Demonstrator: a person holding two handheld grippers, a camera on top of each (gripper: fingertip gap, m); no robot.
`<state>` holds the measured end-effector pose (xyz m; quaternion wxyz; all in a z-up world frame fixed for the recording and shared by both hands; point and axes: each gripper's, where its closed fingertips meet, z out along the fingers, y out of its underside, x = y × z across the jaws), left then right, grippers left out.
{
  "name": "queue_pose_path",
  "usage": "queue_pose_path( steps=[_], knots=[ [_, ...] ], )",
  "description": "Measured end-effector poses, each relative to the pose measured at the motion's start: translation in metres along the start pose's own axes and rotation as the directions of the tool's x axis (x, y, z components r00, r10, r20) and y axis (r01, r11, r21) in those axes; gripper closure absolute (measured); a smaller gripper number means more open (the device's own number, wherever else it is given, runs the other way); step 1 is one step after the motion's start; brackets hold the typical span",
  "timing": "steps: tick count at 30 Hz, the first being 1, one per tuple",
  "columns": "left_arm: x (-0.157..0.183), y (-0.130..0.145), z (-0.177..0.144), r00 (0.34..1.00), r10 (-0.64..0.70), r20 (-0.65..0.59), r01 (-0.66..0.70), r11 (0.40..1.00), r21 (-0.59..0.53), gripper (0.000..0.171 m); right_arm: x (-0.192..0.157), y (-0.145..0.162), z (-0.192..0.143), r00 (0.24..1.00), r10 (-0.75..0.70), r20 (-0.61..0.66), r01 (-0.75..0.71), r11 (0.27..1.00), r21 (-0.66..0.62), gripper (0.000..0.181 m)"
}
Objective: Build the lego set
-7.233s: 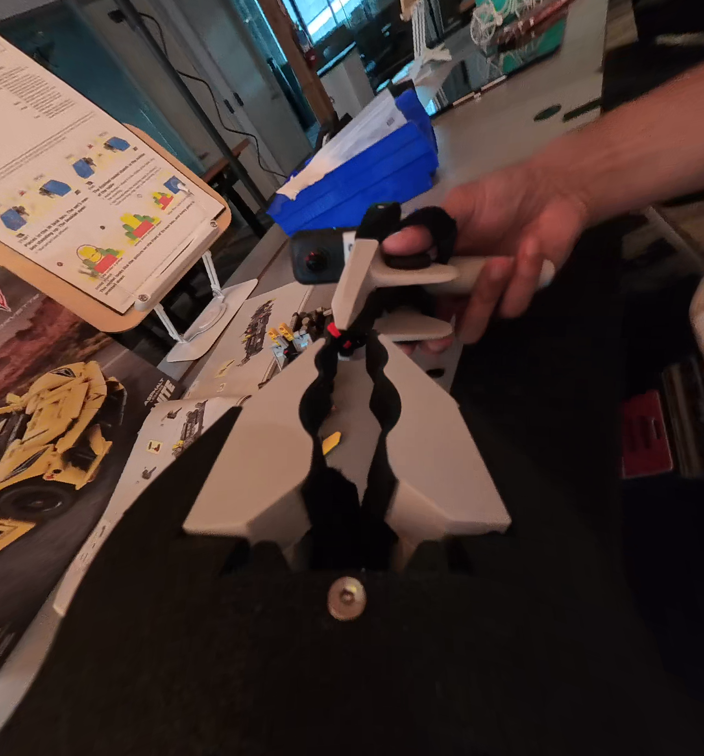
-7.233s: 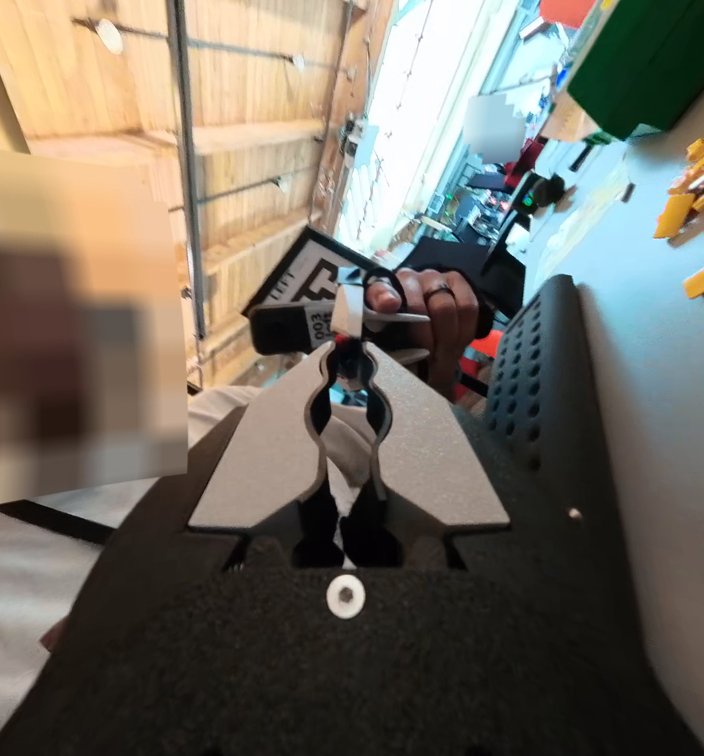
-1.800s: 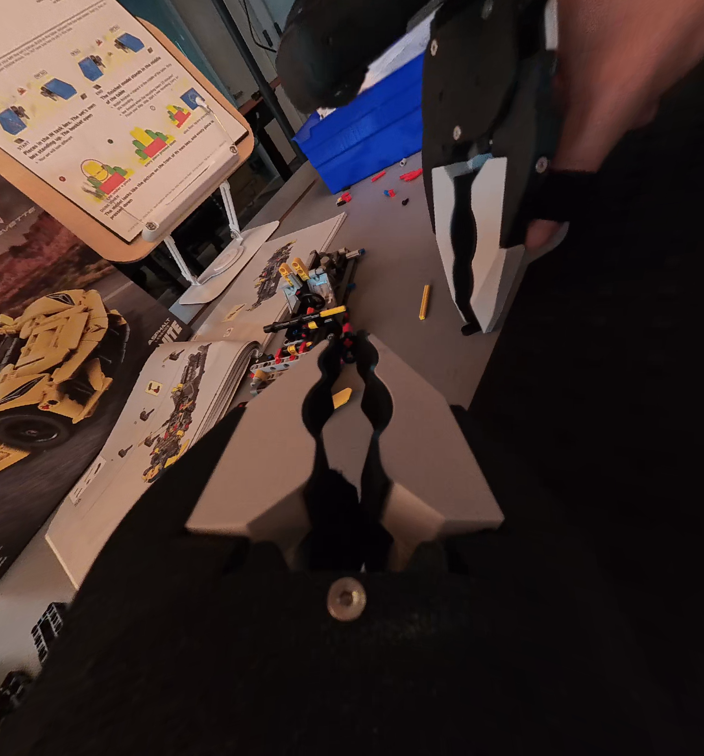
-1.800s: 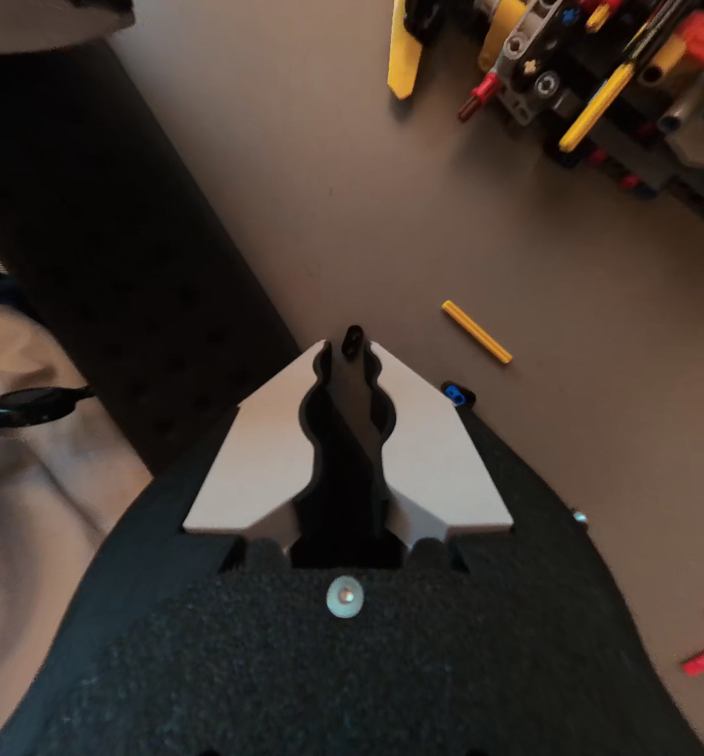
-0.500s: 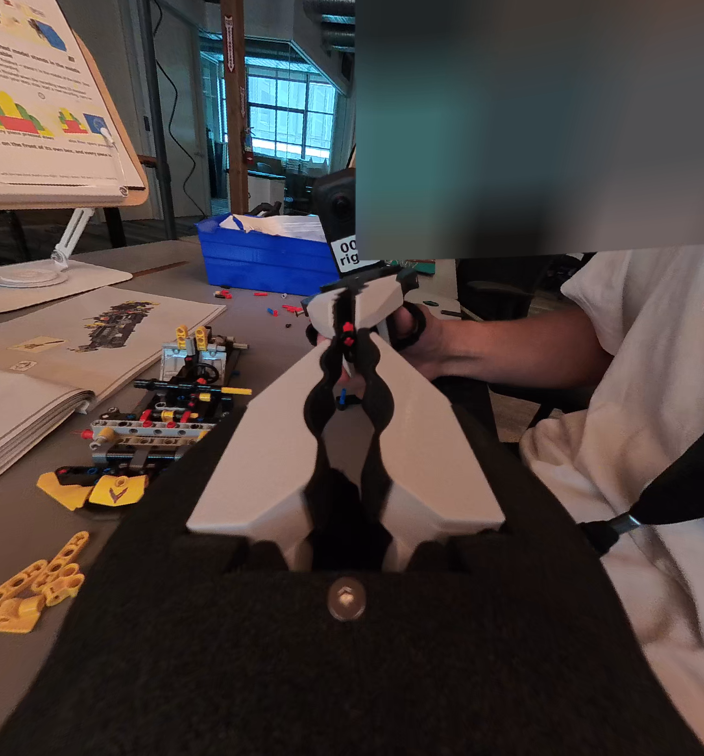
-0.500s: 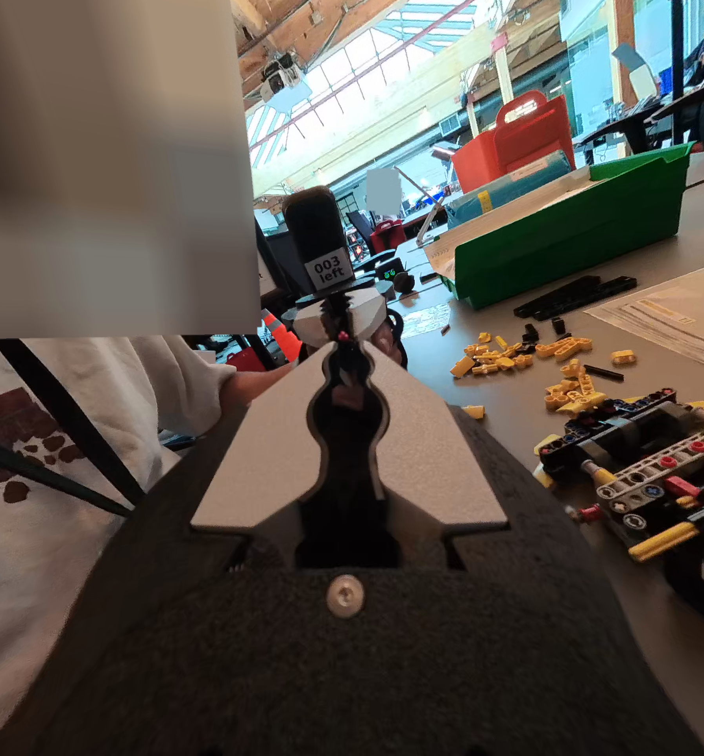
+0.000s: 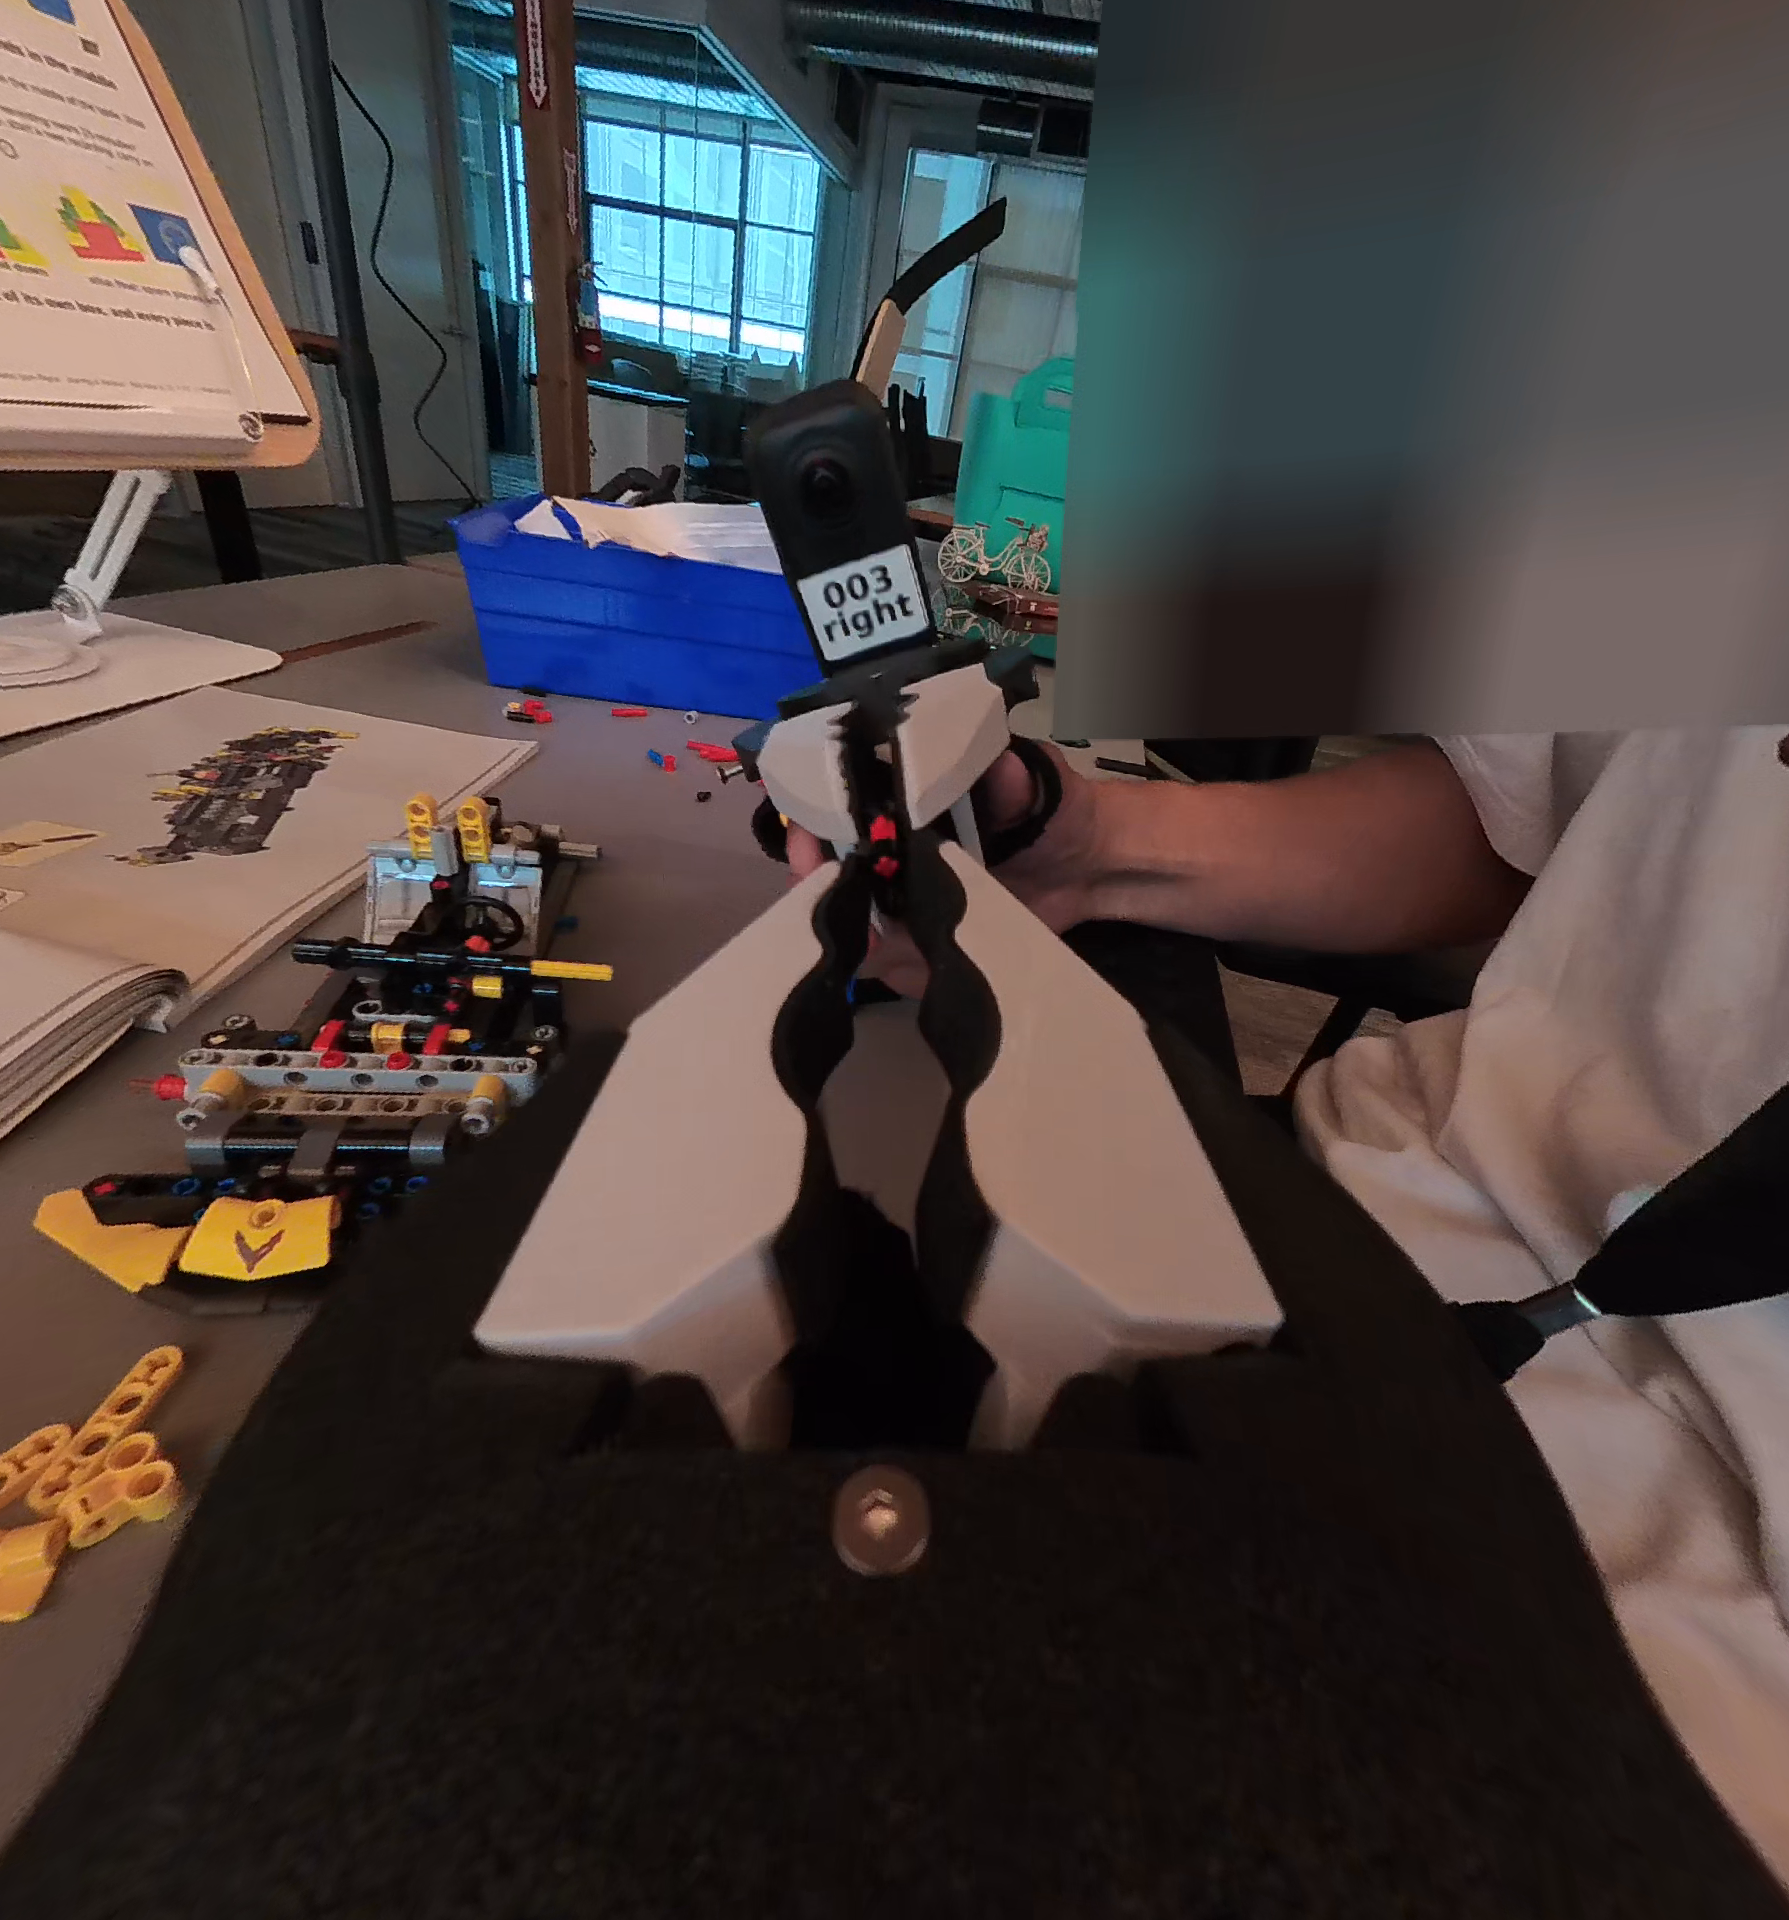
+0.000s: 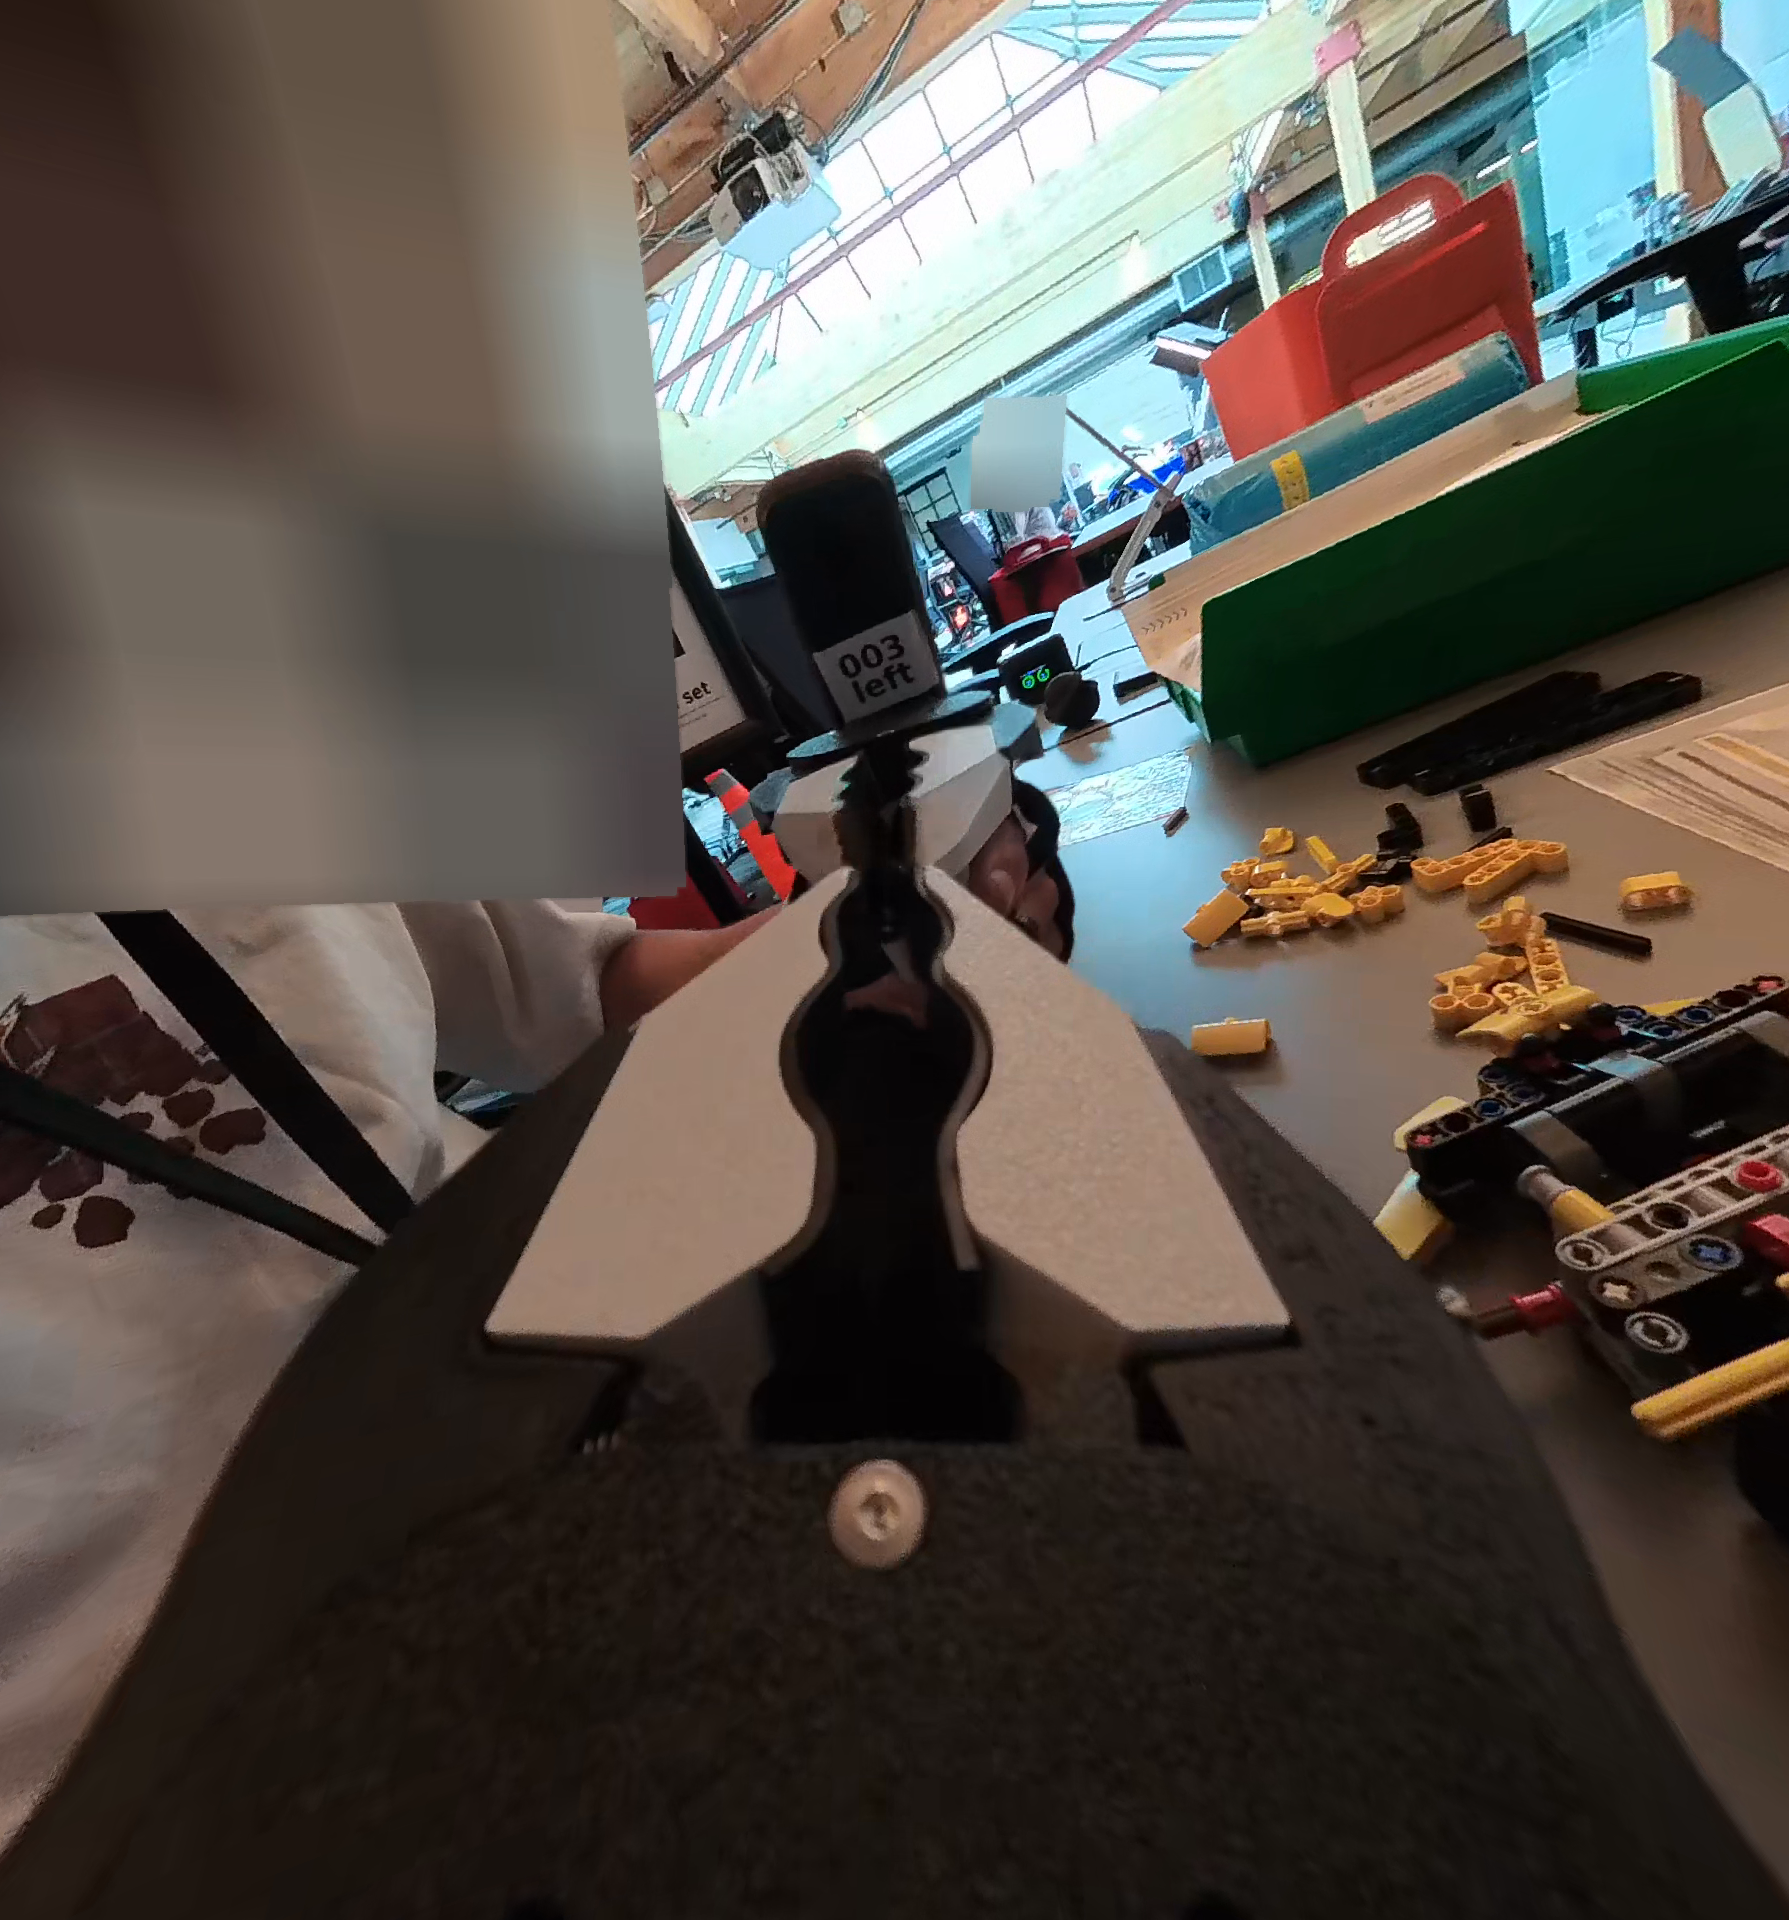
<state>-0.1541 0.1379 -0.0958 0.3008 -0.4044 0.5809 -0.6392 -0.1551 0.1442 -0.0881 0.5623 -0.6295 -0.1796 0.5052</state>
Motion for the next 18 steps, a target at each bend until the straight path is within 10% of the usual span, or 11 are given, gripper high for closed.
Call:
queue_pose_path(
  steps=[18],
  knots=[
    [0.006,0.021,0.011,0.999,0.044,-0.024,-0.047,0.988,-0.146,0.166,-0.001,0.019,-0.014,1.0,0.0,0.023,0.004,0.985,-0.171,0.175]
  ],
)
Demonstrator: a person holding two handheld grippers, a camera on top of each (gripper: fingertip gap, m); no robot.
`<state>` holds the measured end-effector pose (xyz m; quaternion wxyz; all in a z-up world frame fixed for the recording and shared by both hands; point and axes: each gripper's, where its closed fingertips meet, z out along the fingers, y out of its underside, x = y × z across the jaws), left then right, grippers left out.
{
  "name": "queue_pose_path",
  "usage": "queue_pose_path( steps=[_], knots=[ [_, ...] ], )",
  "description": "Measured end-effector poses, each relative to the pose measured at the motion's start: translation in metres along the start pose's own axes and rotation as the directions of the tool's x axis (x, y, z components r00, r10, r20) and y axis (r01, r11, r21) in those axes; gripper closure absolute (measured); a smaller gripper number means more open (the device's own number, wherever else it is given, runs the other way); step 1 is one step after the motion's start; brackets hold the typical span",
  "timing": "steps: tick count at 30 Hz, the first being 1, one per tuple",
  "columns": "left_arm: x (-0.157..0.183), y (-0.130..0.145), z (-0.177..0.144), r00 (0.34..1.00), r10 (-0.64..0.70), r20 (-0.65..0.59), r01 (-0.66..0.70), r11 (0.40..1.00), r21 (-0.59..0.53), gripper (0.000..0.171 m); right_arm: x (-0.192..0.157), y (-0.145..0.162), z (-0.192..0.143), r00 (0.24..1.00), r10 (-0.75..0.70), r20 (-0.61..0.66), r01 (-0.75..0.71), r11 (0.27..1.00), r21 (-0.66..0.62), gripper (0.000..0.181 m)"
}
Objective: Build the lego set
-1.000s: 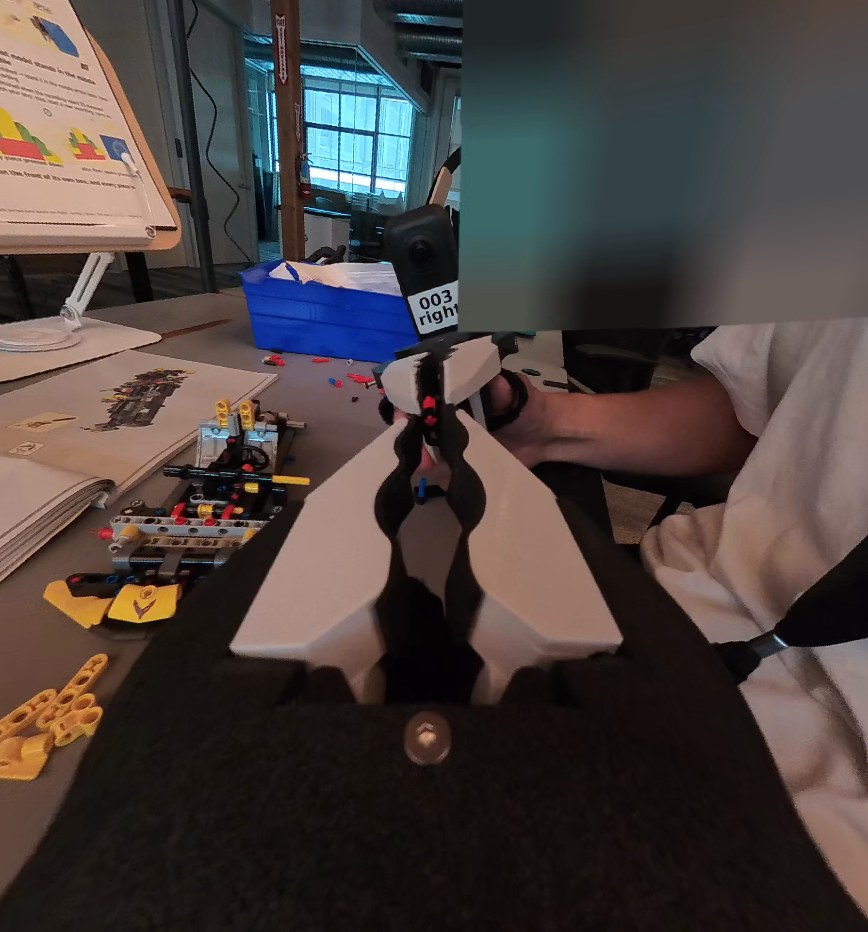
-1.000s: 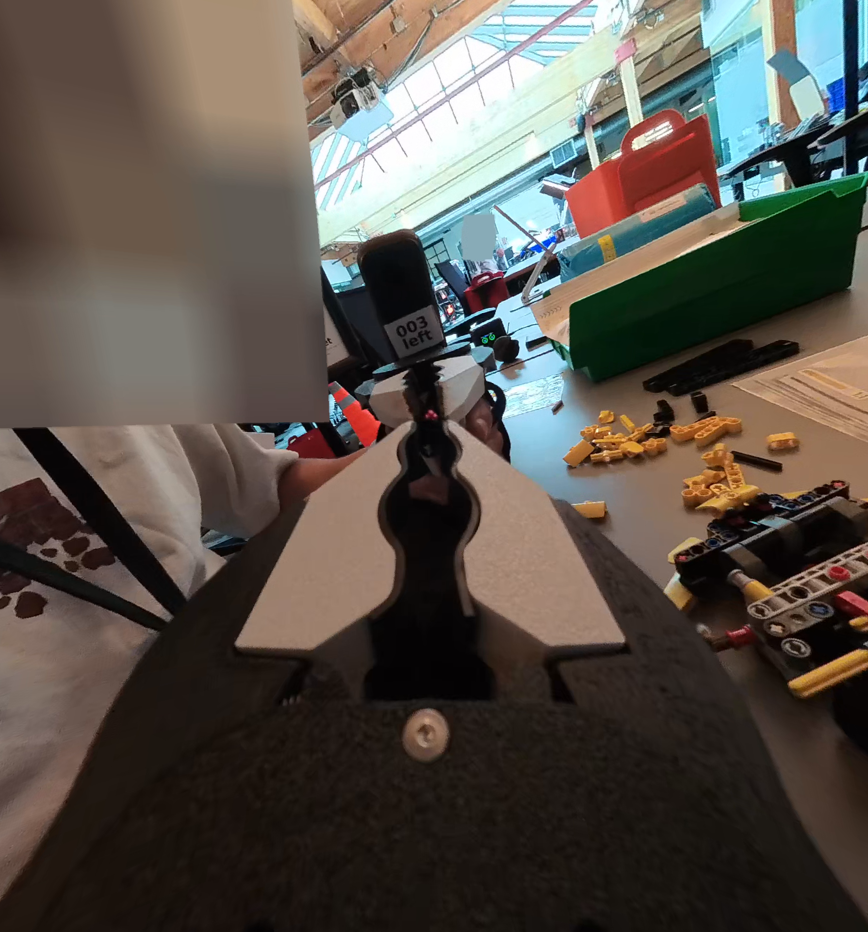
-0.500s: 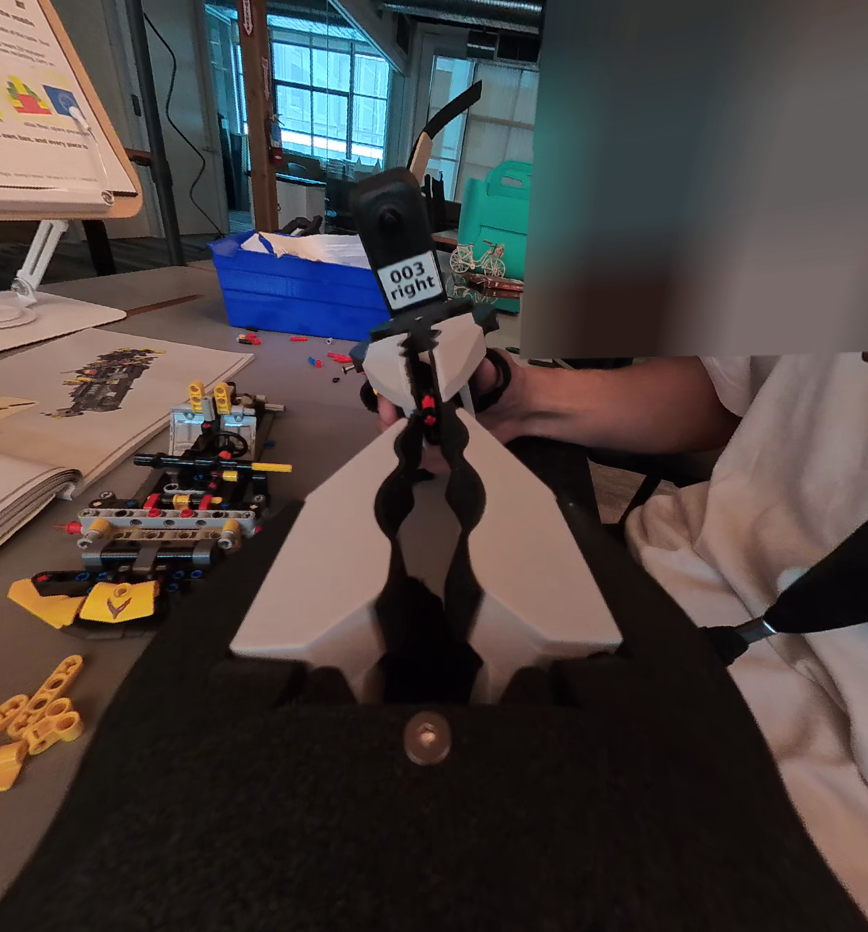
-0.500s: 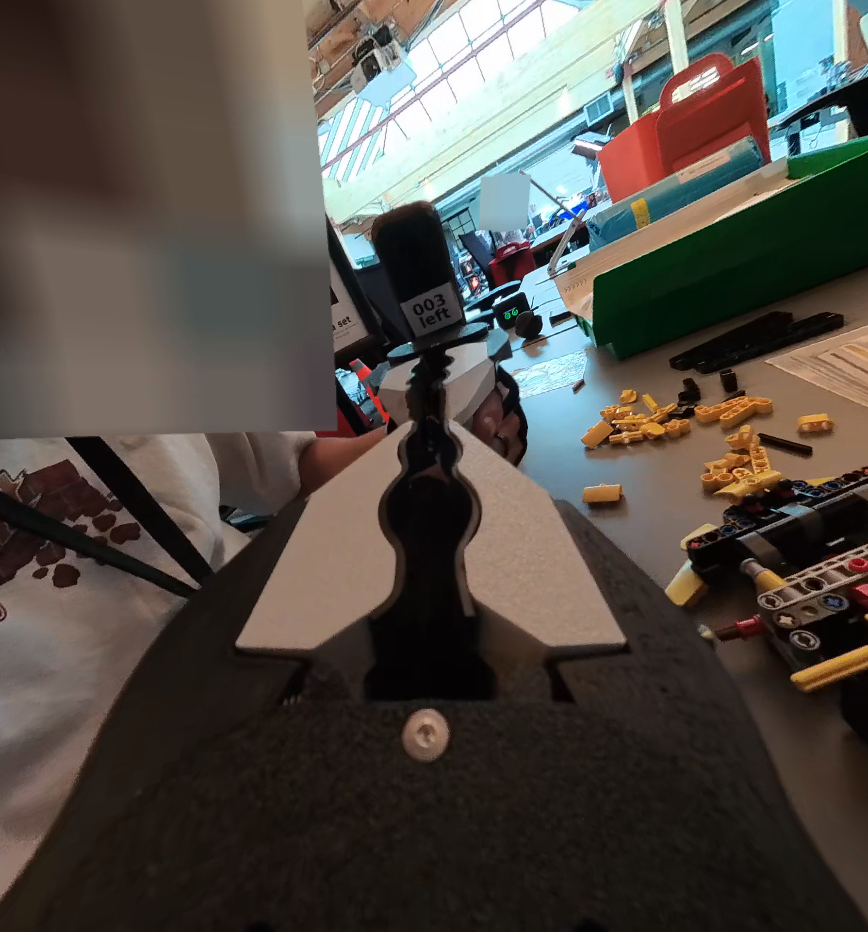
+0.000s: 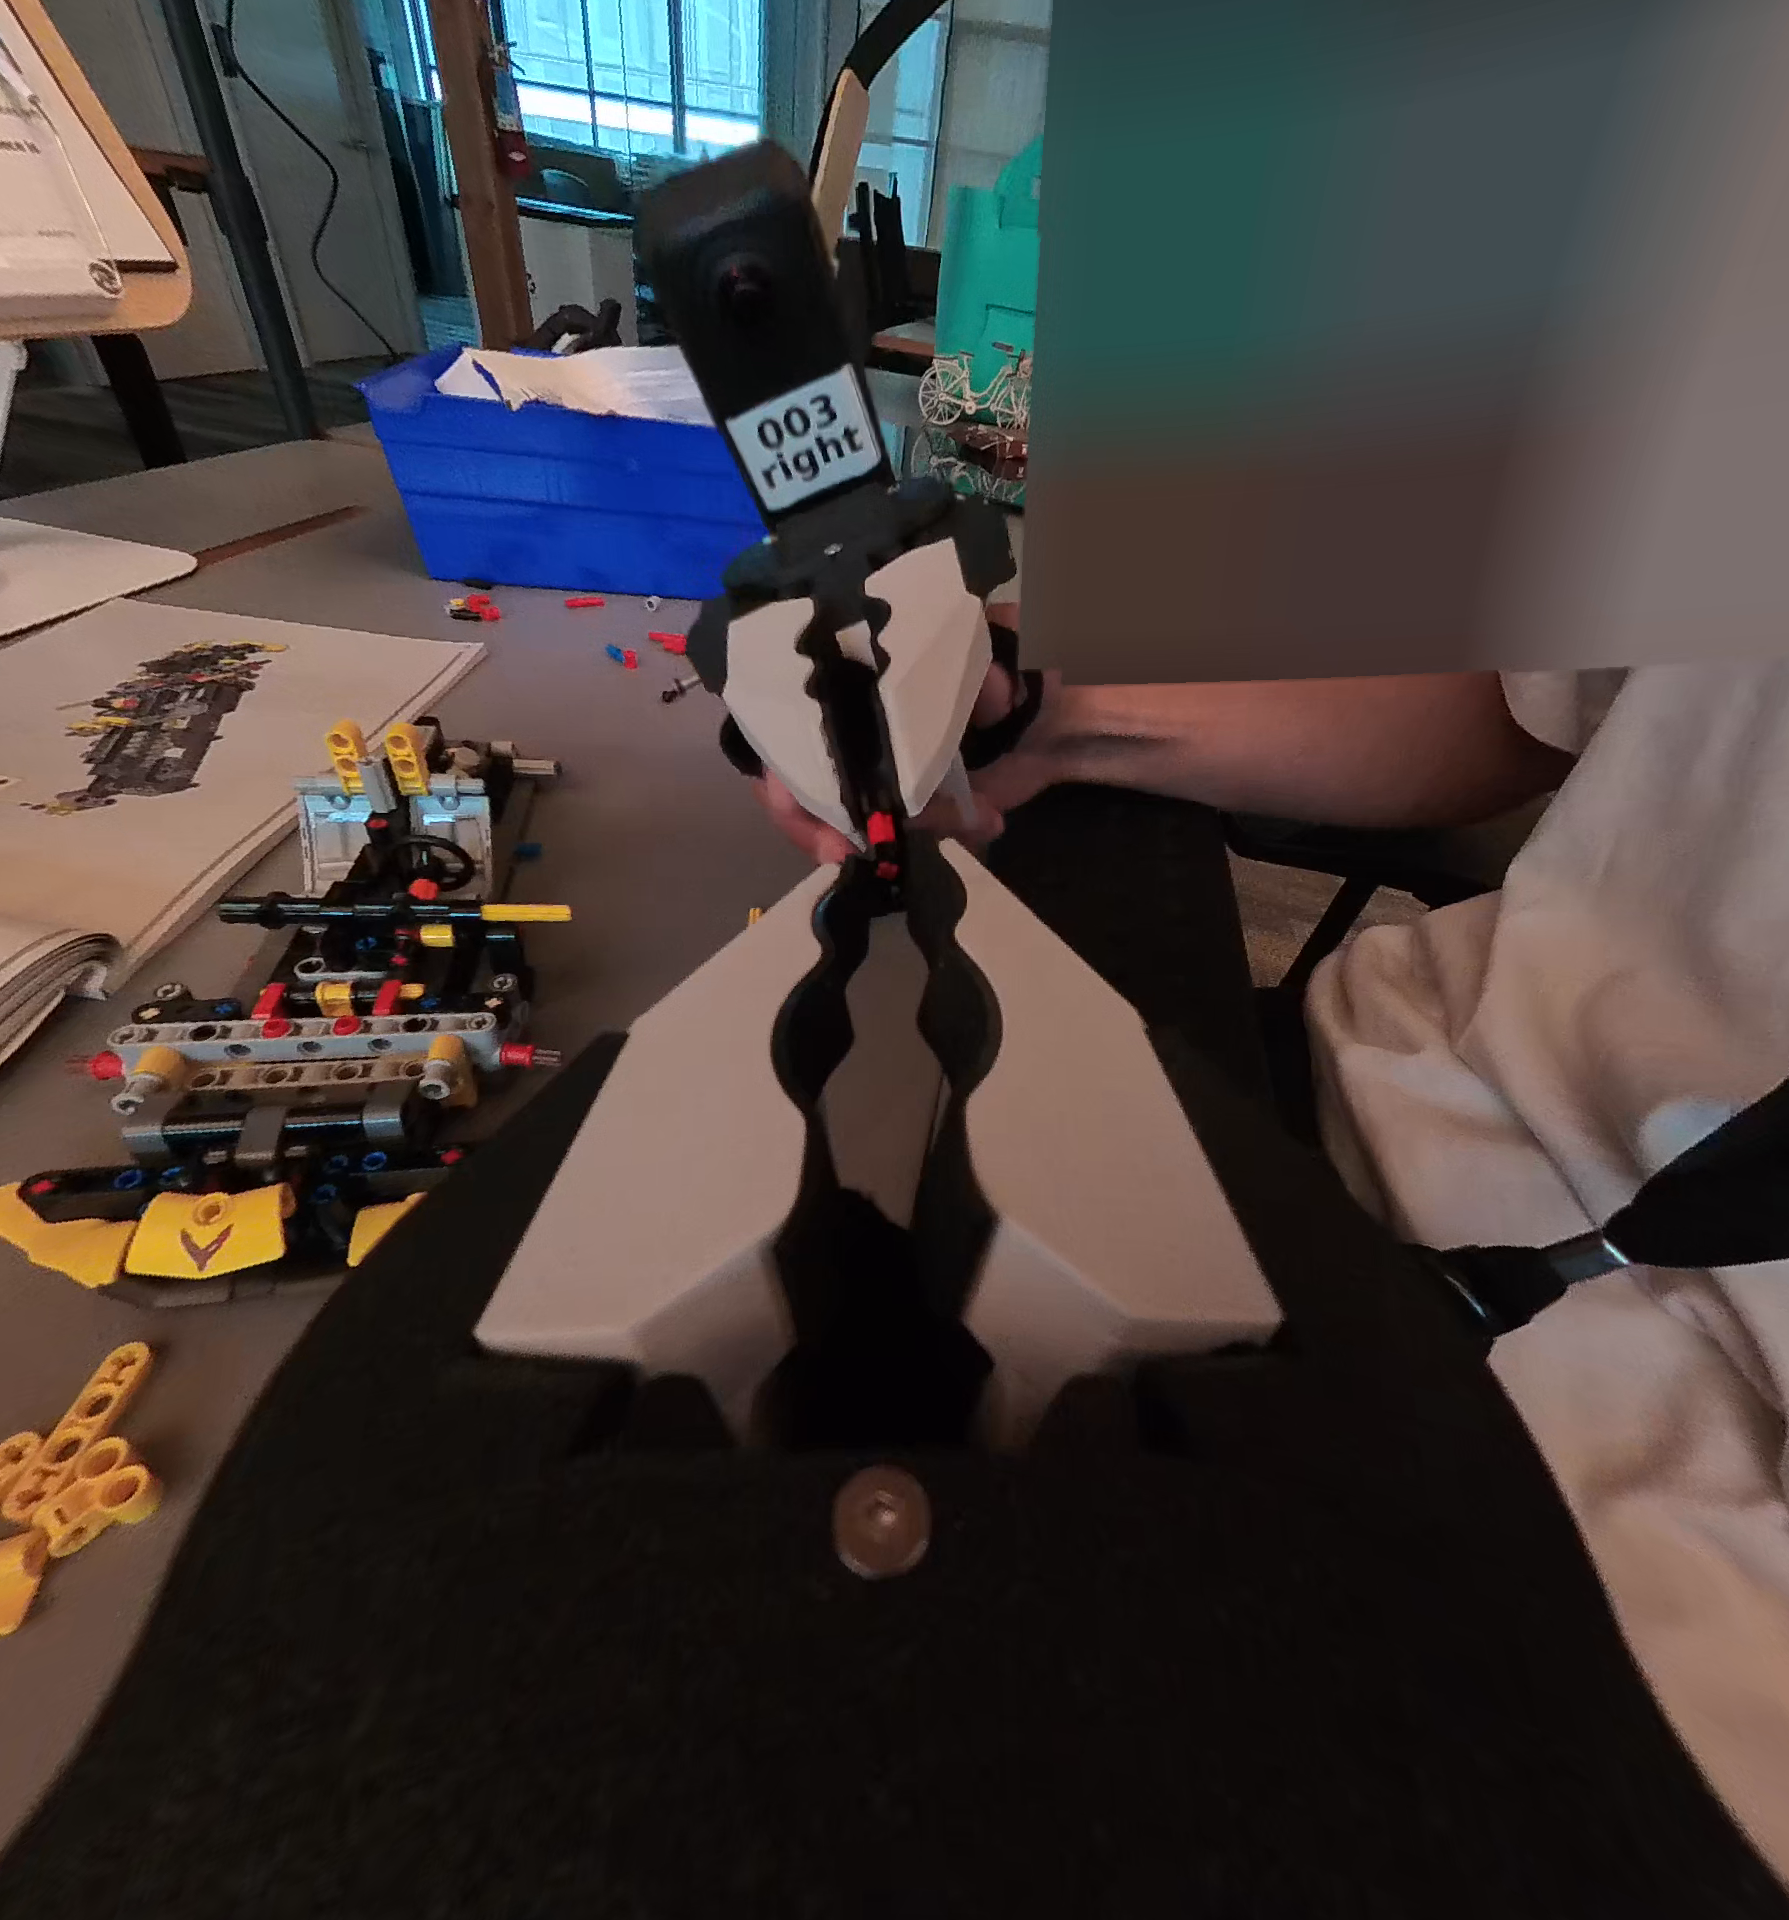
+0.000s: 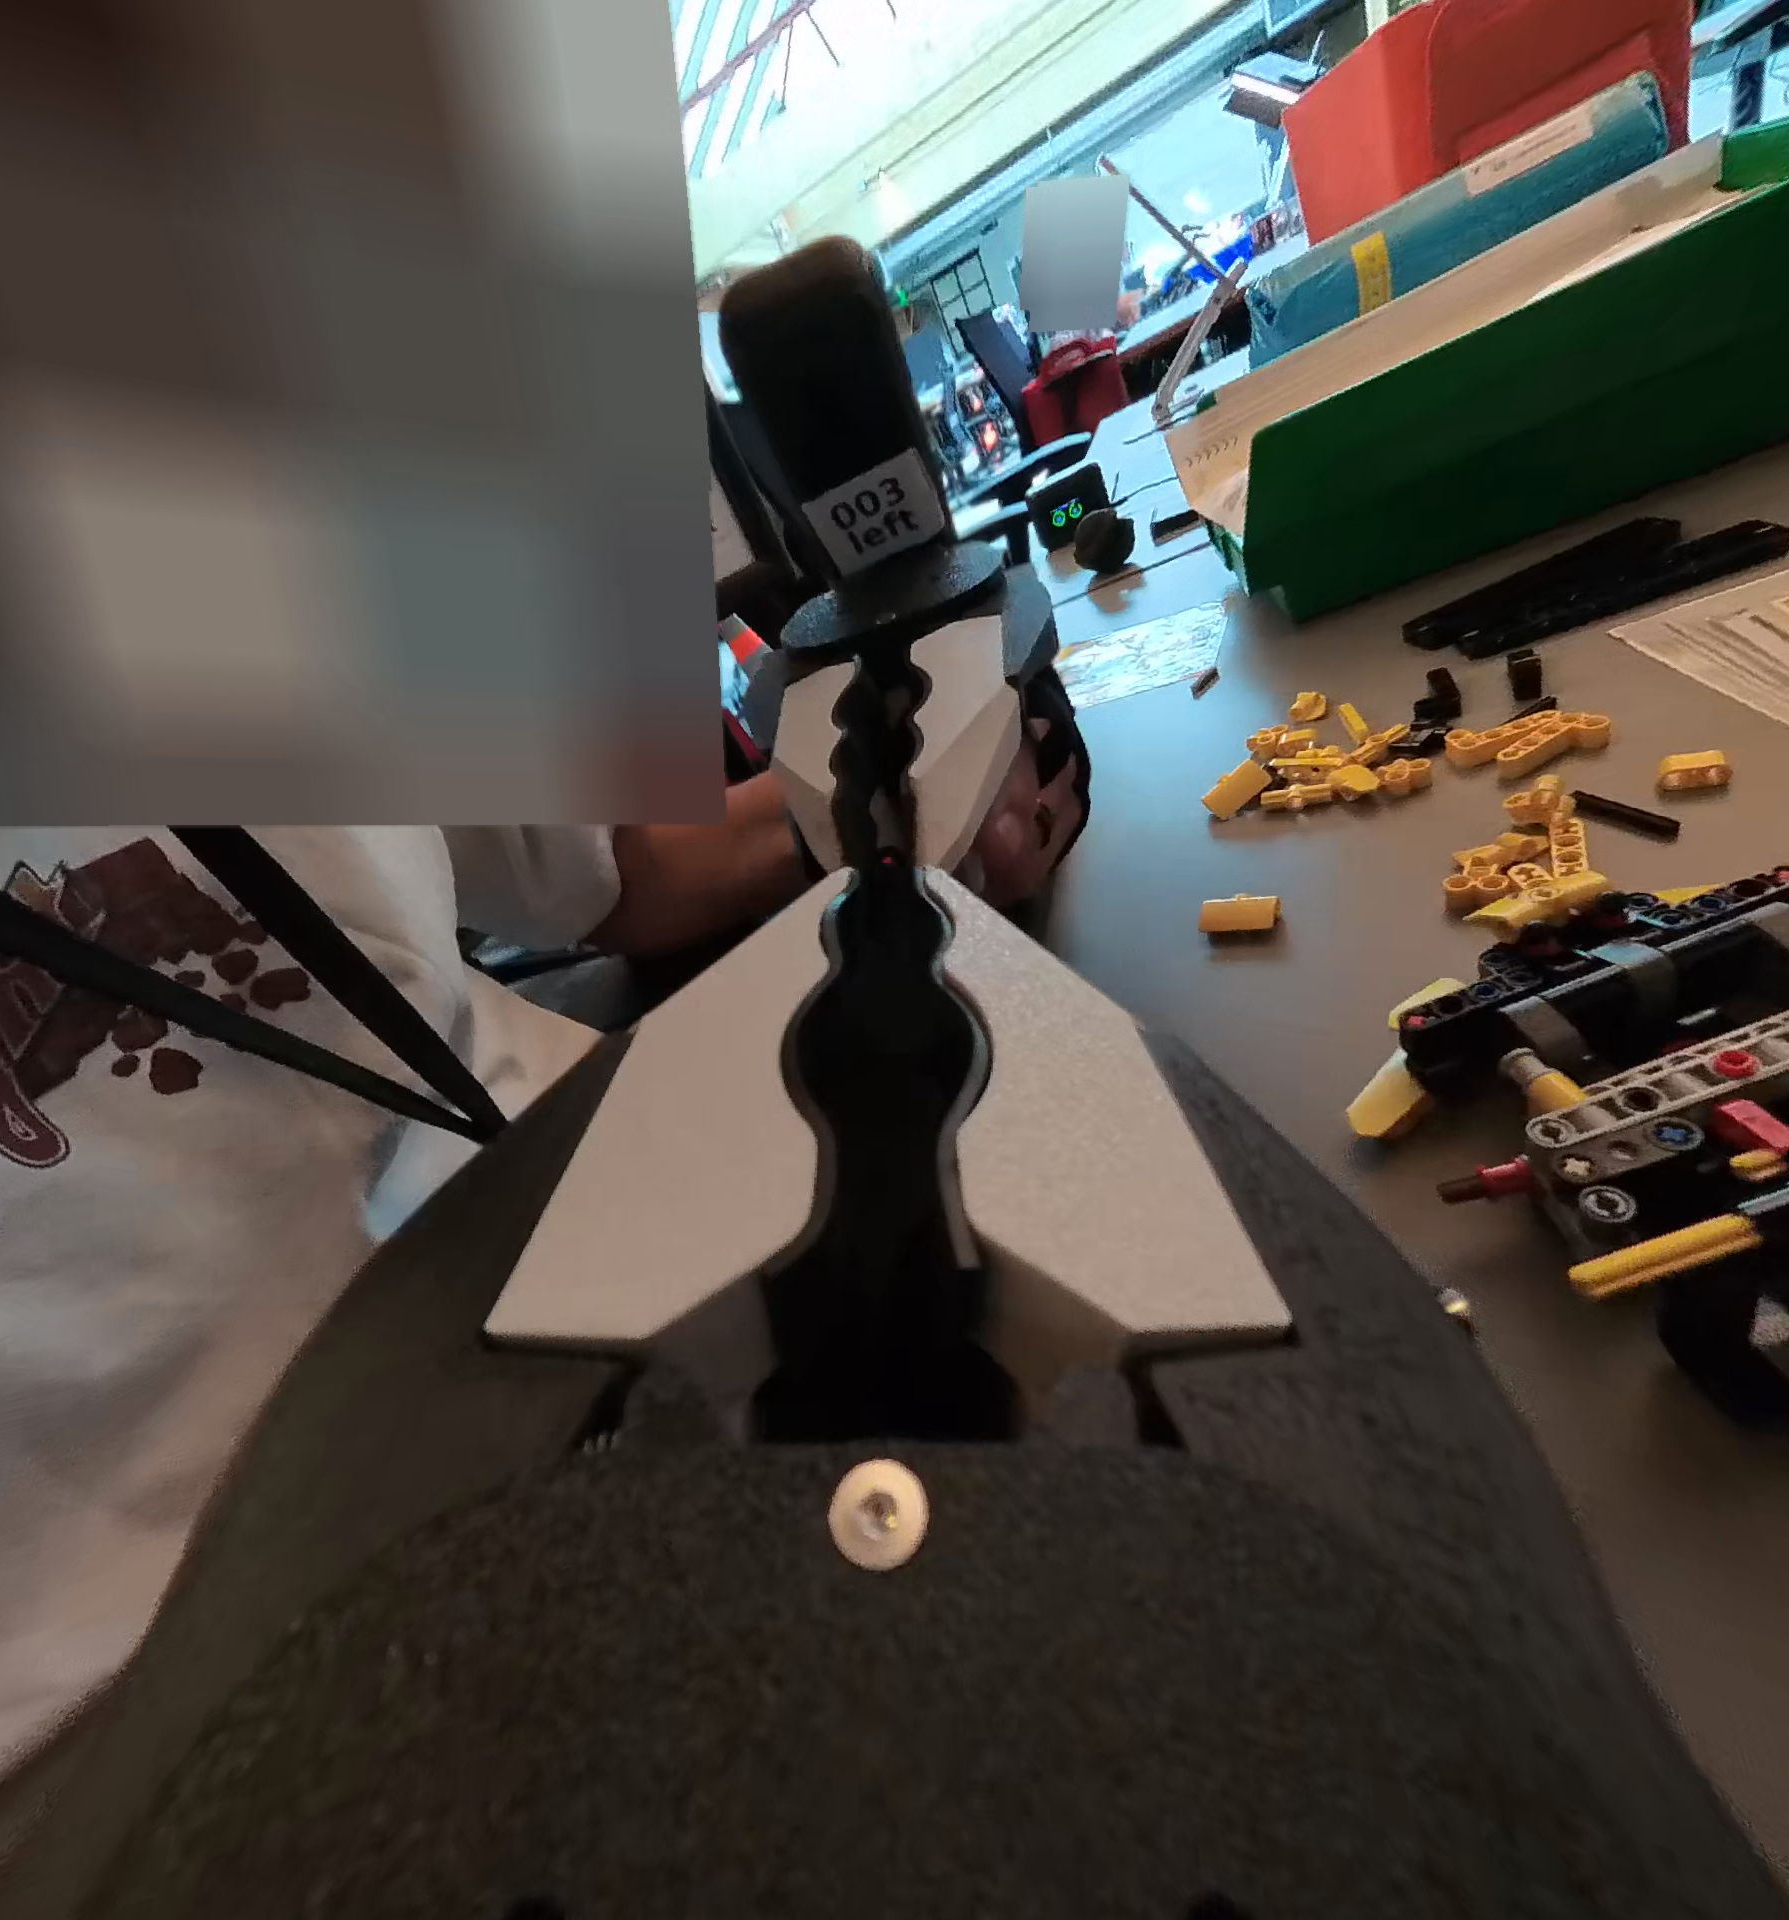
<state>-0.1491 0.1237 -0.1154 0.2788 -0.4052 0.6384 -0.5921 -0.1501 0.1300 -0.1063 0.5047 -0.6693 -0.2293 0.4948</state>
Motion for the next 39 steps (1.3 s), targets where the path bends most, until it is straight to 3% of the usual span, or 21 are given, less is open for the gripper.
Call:
queue_pose_path(
  steps=[8,10,13,16,24,28,31,35,39],
  knots=[
    [0.001,-0.003,-0.001,0.998,0.054,0.037,-0.055,0.998,0.024,0.167,-0.004,-0.01,0.005,0.995,0.075,0.066,-0.083,0.988,0.129,0.175],
    [0.004,0.001,0.004,0.994,0.096,0.049,-0.096,0.995,-0.007,0.167,-0.005,-0.009,0.012,0.997,0.054,0.059,-0.061,0.99,0.126,0.175],
    [0.001,-0.006,0.0,0.993,0.092,0.073,-0.095,0.995,0.039,0.168,-0.004,-0.014,0.019,1.0,-0.001,0.03,-0.003,0.991,0.135,0.175],
    [0.0,-0.005,0.0,0.993,0.092,0.076,-0.095,0.995,0.032,0.167,-0.003,-0.014,0.018,0.999,0.021,0.041,-0.025,0.995,0.099,0.174],
    [-0.001,0.008,0.011,0.981,0.159,0.107,-0.151,0.986,-0.077,0.167,0.004,-0.006,0.011,0.993,-0.096,-0.064,0.09,0.991,-0.096,0.175],
    [-0.005,0.003,0.006,0.974,0.171,0.146,-0.166,0.985,-0.048,0.167,0.004,-0.016,-0.001,0.994,-0.084,-0.071,0.077,0.992,-0.102,0.173],
    [-0.009,0.002,0.002,0.957,0.222,0.187,-0.217,0.975,-0.044,0.167,0.018,0.005,-0.015,0.981,-0.103,-0.164,0.06,0.968,-0.245,0.174],
    [-0.012,0.009,0.005,0.94,0.274,0.203,-0.257,0.961,-0.104,0.167,0.043,0.069,-0.04,0.935,-0.209,-0.285,-0.008,0.794,-0.608,0.175],
    [-0.012,0.017,0.01,0.924,0.323,0.205,-0.292,0.942,-0.164,0.167,0.054,0.097,-0.047,0.912,-0.263,-0.316,-0.05,0.691,-0.721,0.175]
  ],
)
